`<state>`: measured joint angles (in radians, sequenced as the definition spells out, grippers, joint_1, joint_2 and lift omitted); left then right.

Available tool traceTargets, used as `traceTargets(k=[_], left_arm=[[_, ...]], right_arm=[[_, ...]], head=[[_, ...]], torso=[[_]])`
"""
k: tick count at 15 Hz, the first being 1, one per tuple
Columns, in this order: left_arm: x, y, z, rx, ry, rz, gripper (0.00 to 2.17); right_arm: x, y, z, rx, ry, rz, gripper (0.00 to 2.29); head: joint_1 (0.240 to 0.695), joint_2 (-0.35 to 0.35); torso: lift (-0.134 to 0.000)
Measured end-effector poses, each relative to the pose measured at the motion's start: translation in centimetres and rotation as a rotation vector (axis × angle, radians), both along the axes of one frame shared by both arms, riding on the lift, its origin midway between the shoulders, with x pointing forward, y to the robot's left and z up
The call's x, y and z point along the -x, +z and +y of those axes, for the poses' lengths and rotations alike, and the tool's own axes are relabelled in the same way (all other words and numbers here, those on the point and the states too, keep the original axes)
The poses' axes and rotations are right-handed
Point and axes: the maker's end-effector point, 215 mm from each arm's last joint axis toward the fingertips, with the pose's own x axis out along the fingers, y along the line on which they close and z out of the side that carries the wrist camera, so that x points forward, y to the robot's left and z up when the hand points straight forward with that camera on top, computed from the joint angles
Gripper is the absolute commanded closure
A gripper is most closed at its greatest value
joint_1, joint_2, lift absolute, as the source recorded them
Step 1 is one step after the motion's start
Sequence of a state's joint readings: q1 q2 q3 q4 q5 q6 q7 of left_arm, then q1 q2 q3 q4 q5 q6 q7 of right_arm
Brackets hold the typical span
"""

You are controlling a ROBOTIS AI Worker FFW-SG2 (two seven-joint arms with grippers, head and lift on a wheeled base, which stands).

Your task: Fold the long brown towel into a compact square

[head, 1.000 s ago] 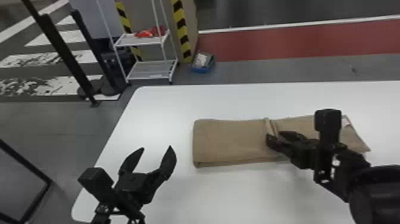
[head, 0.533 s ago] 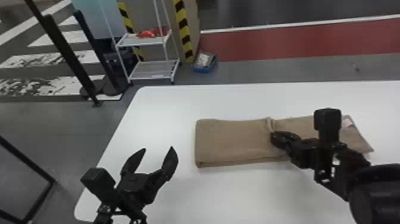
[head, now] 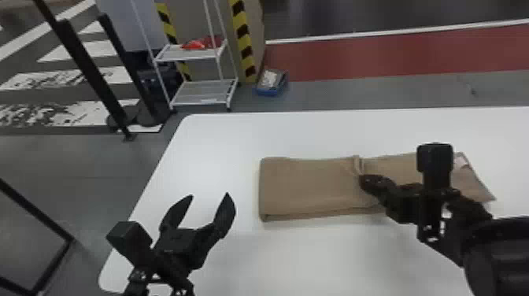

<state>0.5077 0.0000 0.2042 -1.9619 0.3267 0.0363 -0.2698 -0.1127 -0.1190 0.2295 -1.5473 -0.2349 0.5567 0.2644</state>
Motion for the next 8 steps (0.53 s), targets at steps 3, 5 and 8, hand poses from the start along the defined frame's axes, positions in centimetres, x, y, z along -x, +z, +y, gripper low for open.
traceTargets(k=[3, 5, 8], left_arm=[[0.0, 0.1, 0.1, 0.003, 0.001, -0.002, 0.03], [0.0, 0.1, 0.2, 0.004, 0.003, -0.003, 0.03], [0.1, -0.1, 0.3, 0.006, 0.002, 0.000, 0.03]], right_arm=[[-0.5, 2.2, -0.7, -0.033, -0.015, -0.036, 1.30], [-1.0, 4.4, -2.1, -0.067, -0.045, -0.069, 1.30], [-1.3, 5.4, -4.5, -0.086, -0.088, -0.082, 1.30]], head=[[0.695, 0.223], [0.695, 0.212], [0.695, 0.182]], torso=[[-0.123], [-0.123], [-0.123]])
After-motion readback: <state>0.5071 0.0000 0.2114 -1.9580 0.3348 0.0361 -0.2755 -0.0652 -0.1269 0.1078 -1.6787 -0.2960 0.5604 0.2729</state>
